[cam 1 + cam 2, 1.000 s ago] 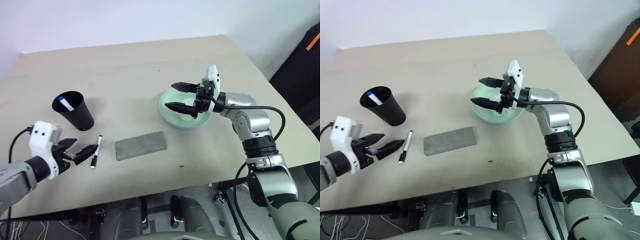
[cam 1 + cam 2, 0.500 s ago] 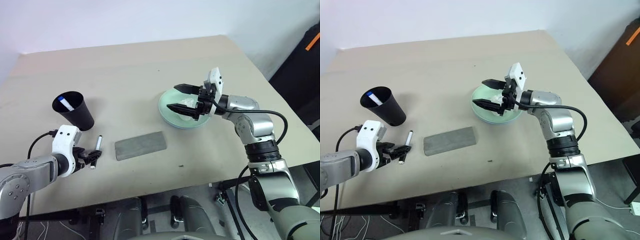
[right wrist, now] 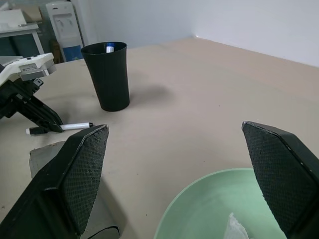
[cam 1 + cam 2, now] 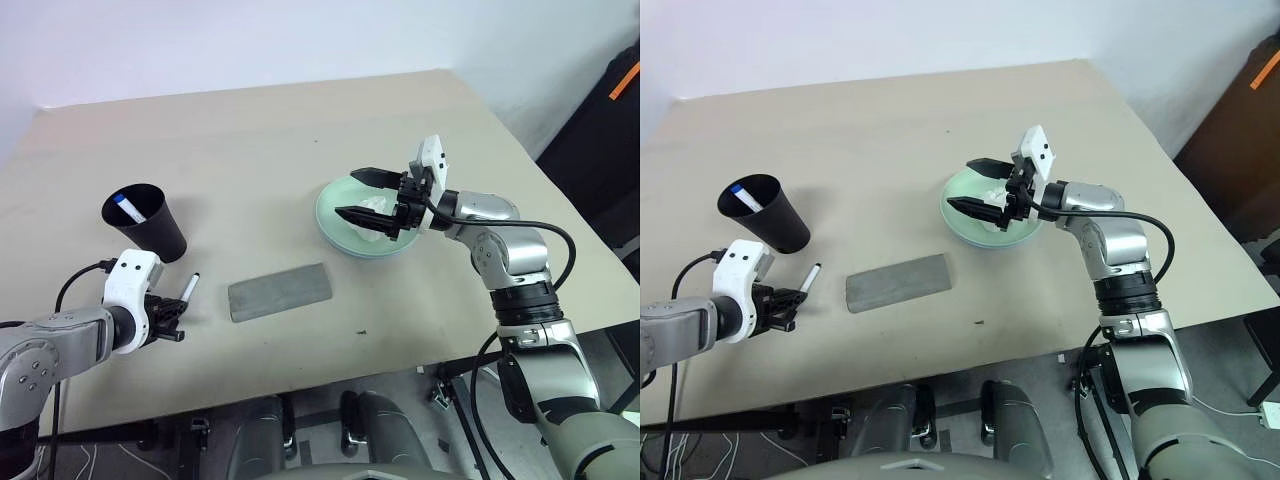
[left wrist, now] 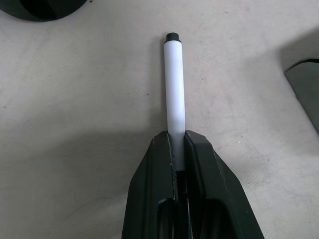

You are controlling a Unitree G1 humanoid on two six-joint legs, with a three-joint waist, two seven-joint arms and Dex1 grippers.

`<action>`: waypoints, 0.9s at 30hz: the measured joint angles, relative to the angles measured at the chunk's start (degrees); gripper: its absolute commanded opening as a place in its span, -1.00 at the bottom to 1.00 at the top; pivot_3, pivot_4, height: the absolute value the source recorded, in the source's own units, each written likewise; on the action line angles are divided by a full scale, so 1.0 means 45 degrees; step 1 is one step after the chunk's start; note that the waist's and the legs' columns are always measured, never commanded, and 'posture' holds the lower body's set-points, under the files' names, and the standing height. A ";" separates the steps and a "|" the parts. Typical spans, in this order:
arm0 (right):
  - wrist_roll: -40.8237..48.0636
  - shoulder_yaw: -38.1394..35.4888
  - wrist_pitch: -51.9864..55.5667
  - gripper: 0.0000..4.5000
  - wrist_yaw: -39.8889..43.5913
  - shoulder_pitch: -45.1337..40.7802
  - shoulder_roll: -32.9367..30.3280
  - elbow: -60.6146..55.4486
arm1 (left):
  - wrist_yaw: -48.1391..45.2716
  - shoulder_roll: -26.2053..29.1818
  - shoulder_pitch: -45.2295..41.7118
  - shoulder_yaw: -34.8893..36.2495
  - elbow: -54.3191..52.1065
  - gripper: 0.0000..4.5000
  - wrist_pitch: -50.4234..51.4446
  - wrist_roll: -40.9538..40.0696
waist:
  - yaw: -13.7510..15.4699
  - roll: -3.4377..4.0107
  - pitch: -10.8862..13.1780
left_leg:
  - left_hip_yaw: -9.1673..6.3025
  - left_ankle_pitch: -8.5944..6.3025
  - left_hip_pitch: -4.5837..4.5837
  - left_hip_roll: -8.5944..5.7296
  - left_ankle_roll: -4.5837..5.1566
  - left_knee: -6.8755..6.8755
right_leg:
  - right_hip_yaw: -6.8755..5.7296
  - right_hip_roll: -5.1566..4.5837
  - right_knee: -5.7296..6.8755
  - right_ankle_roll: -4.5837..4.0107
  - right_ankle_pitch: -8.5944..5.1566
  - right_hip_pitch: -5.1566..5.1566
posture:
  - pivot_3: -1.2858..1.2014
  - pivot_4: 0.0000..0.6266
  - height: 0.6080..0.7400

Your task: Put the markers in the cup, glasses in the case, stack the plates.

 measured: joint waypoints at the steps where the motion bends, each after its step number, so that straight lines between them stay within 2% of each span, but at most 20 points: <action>1: 0.0000 -0.0013 0.0004 1.00 -0.0010 0.0018 -0.0047 -0.0005 | -0.0283 -0.0006 -0.0001 -0.0076 0.0008 -0.99 -0.0215 0.0010 | 0.0003 -0.0001 0.0001 | 0.0000 0.0000 -0.0004 0.0000 0.0000 0.0001 | 0.0000 -0.0001 0.0000 -0.0003 0.0000 -0.0002 | 0.03 -0.52 1.00; 11: 0.0259 -0.0061 0.0256 1.00 -0.0099 0.0387 -0.0225 -0.0726 | -0.4942 -0.0036 -0.0358 -0.0380 0.0080 -0.99 -0.6010 0.1446 | -0.0015 -0.0004 0.0003 | 0.0003 -0.0001 -0.0012 0.0000 -0.0001 -0.0010 | 0.0001 -0.0002 -0.0009 -0.0035 -0.0014 -0.0012 | 0.03 -0.52 1.00; 16: 0.0366 -0.0064 0.0273 1.00 -0.0188 0.0446 -0.0273 -0.0856 | -0.6445 -0.1165 -0.1721 -0.0186 0.0425 -0.99 -0.9541 0.2003 | 0.0054 -0.0006 0.0004 | 0.0002 0.0001 -0.0014 -0.0002 0.0002 0.0008 | -0.0006 -0.0002 -0.0009 -0.0028 -0.0013 0.0003 | 0.03 -0.52 1.00; 19: 0.0381 -0.0056 0.0263 1.00 -0.0227 0.0471 -0.0262 -0.0883 | -0.6687 -0.1903 -0.2842 0.0210 0.0532 -0.99 -1.1075 0.1816 | 0.0039 -0.0011 0.0003 | 0.0003 0.0003 -0.0015 -0.0004 0.0008 0.0019 | -0.0004 0.0000 -0.0009 0.0018 0.0010 0.0013 | 0.03 -0.52 1.00; 22: 0.0378 -0.0039 0.0249 1.00 -0.0250 0.0480 -0.0215 -0.0887 | -0.6255 -0.2087 -0.3872 0.0669 0.1056 -0.99 -1.2377 0.2237 | 0.0019 -0.0010 0.0002 | 0.0002 0.0020 -0.0009 -0.0002 0.0035 0.0017 | -0.0005 0.0016 -0.0004 0.0033 0.0010 0.0014 | 0.03 -0.52 1.00; 27: 0.0372 -0.0017 0.0181 1.00 -0.0332 0.0486 -0.0103 -0.0887 | -0.5892 -0.1996 -0.4152 0.0879 0.2449 -0.99 -1.3627 0.3346 | 0.0012 -0.0011 0.0002 | 0.0000 0.0029 -0.0003 0.0001 0.0041 0.0019 | -0.0008 0.0034 0.0017 0.0056 0.0005 0.0010 | 0.03 -0.52 1.00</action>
